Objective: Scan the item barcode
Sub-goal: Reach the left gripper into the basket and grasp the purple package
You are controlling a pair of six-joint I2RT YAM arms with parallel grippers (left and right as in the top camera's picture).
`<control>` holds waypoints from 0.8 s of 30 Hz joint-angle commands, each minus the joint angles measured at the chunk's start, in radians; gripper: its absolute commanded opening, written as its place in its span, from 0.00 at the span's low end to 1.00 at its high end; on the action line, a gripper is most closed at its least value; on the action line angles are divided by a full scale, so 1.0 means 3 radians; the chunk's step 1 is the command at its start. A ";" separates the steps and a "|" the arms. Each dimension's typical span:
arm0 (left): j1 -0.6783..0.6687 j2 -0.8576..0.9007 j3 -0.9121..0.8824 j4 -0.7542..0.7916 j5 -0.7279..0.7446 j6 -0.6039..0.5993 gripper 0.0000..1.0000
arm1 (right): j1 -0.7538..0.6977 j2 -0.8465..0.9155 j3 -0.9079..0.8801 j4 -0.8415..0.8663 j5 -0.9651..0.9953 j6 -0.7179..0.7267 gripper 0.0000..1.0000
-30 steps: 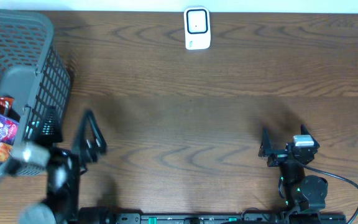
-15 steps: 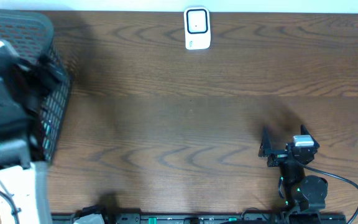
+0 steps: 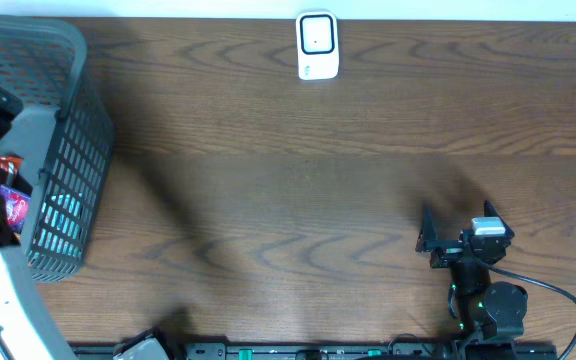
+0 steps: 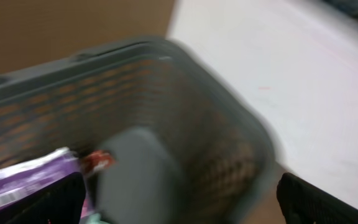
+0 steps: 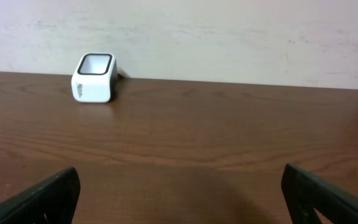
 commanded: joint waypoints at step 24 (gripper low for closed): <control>0.0212 0.1890 -0.0015 -0.0585 -0.1654 -0.0832 0.98 | -0.0024 -0.0010 -0.0005 -0.0015 -0.0018 -0.0036 0.99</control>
